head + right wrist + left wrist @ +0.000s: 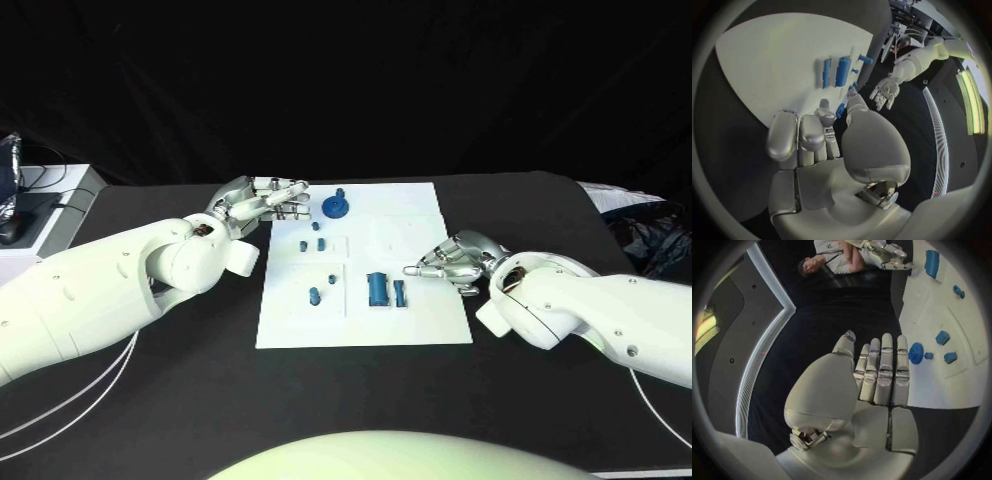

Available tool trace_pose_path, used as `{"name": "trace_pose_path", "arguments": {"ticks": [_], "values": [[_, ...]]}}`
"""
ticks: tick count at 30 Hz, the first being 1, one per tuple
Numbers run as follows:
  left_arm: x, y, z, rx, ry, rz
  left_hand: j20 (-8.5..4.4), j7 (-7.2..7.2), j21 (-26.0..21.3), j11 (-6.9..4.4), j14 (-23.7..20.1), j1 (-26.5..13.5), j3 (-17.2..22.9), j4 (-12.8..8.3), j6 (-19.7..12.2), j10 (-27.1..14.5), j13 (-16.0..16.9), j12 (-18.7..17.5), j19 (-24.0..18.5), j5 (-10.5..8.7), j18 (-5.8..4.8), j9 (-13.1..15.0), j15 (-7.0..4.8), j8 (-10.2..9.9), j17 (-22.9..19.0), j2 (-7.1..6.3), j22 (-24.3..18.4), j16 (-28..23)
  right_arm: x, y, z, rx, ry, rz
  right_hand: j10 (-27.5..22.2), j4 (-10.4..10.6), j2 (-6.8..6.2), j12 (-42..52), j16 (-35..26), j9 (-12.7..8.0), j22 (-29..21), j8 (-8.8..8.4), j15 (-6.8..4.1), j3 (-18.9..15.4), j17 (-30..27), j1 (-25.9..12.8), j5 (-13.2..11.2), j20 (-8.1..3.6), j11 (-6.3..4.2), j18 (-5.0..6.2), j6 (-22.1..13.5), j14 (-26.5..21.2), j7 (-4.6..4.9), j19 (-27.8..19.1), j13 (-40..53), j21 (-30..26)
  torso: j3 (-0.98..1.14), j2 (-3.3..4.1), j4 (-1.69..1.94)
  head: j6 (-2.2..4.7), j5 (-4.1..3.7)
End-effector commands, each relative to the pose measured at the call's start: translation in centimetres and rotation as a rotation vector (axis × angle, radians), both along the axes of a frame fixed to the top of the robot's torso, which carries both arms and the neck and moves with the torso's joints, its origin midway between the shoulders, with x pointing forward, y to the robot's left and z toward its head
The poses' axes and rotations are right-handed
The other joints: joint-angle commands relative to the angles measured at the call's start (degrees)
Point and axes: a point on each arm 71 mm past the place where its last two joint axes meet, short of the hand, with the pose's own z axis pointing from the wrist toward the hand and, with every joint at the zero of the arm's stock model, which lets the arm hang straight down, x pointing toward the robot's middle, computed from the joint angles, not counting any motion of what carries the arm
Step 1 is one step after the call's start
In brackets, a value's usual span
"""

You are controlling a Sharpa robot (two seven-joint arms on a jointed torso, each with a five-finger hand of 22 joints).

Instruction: Assemble the parts on the task board

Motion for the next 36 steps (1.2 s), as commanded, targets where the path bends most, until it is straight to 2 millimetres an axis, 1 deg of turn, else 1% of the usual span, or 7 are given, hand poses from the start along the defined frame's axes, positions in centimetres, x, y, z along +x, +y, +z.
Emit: {"name": "trace_pose_path", "arguments": {"ticks": [1, 28, 29, 32, 34, 35, 36], "values": [[0.1, -0.1, 0.0, -0.034, -0.001, 0.001, 0.09, 0.08, 0.21, -0.03, -0.48, 0.04, -0.10, 0.05, -0.09, -0.39, 0.09, -0.11, -0.26, 0.22, -0.53, -0.02, -0.11, -0.02, -0.06, 0.31, -0.10, -0.13, 1.1, -0.7, 1.1, 0.207, -0.098, -0.059, -0.31, -2.28, 1.92, 0.20, -0.45, -0.33, 8.32, -0.12, 0.38, -0.31, 0.03, 0.14, 0.67, 0.28, -0.07, 0.40, 0.41, -0.05, 0.16, 1.33, -0.31, -0.81, -0.04, -0.13, -0.15, 0.69, -0.02], [3.1, 0.6, -1.5, -0.093, -0.097, 0.266, 8.85, -2.12, -1.97, 2.77, -22.02, -1.47, 0.61, -5.68, -9.62, -13.72, -0.24, -0.42, -11.20, -0.11, 4.59, -0.54, 4.60, -0.56, -6.57, 1.80, -10.21, -0.63, 9.7, -5.9, 2.3, 0.529, -0.390, -0.258, -4.61, -14.68, 9.58, -48.15, -65.59, -24.84, -43.33, -0.84, 9.01, 8.39, -40.12, 8.95, 0.42, 10.09, 6.57, 1.27, -4.31, -9.83, 4.19, -22.57, -66.44, -59.04, 0.54, -2.54, -1.69, 9.06, 1.57], [3.0, 0.3, -1.7, -0.074, -0.061, 0.219, -6.43, -8.71, -5.81, -6.65, -69.19, -25.91, 7.41, -7.20, -58.56, -67.88, -3.43, -3.65, -59.48, -18.67, -3.44, -3.65, -5.54, -3.63, -9.76, -0.19, -14.87, -3.72, 9.7, -6.1, 2.0, 0.453, -0.369, -0.288, -24.91, -8.15, 6.21, -51.75, -69.16, -28.57, -74.95, -4.40, 5.09, 5.02, -52.69, -13.15, -12.42, 5.71, 0.94, -3.47, -22.63, -31.10, -3.69, -40.51, -69.81, -62.79, 0.27, -2.36, -1.61, 8.71, 1.44], [2.9, 0.2, -1.6, -0.072, -0.062, 0.222, -6.43, -8.71, -5.81, -6.65, -69.19, -30.13, 7.41, -7.20, -58.56, -67.88, -3.43, -3.65, -59.48, -18.67, -3.44, -3.65, -5.54, -3.63, -9.76, -0.19, -14.87, -3.72, 9.6, -5.9, 2.0, 0.460, -0.368, -0.290, -28.37, -8.15, 6.21, -51.75, -69.16, -28.57, -74.95, -4.40, 5.09, 5.02, -52.69, -16.91, -12.42, 5.71, 0.94, -3.47, -65.10, -35.40, -3.69, -84.01, -69.81, -62.79, 0.25, -2.62, -1.42, 8.91, 1.25], [2.8, -0.1, -1.6, -0.067, -0.063, 0.228, -6.43, -8.71, -5.81, -6.65, -69.19, -35.20, 7.41, -7.20, -58.56, -67.88, -3.43, -3.65, -59.48, -18.67, -3.44, -3.65, -5.54, -3.63, -9.76, -0.19, -14.87, -3.72, 9.2, -5.5, 2.0, 0.477, -0.366, -0.295, -32.65, -8.15, 6.21, -51.75, -69.16, -28.57, -74.95, -4.40, 5.09, 5.02, -52.69, -21.57, -12.42, 5.71, 0.94, -3.47, -65.10, -39.90, -3.69, -84.01, -69.81, -62.79, 0.19, -3.21, -0.99, 9.37, 0.79], [2.7, -0.3, -1.6, -0.065, -0.064, 0.231, -6.43, -8.71, -5.81, -6.65, -69.19, -37.12, 7.41, -7.20, -58.56, -67.88, -3.43, -3.65, -59.48, -18.67, -3.44, -3.65, -5.54, -3.63, -9.76, -0.19, -14.87, -3.72, 9.0, -5.3, 1.9, 0.486, -0.364, -0.297, -73.06, -8.15, 6.21, -51.75, -69.16, -28.57, -74.95, -4.40, 5.09, 5.02, -52.69, -23.18, -12.42, 5.71, 0.94, -3.47, -65.10, -41.46, -3.69, -84.01, -69.81, -62.79, 0.16, -3.56, -0.74, 9.63, 0.53], [2.5, -0.5, -1.5, -0.062, -0.065, 0.236, -6.43, -8.71, -5.81, -6.65, -69.19, -38.86, 7.41, -7.20, -58.56, -67.88, -3.43, -3.65, -59.48, -18.67, -3.44, -3.65, -5.54, -3.63, -9.76, -0.19, -14.87, -3.72, 8.8, -5.0, 1.9, 0.498, -0.362, -0.301, -73.06, -8.15, 6.21, -51.75, -69.16, -28.57, -74.95, -4.40, 5.09, 5.02, -52.69, -24.84, -12.42, 5.71, 0.94, -3.47, -65.10, -82.21, -3.69, -84.01, -69.81, -62.79, 0.13, -3.97, -0.44, 9.95, 0.22]]}}
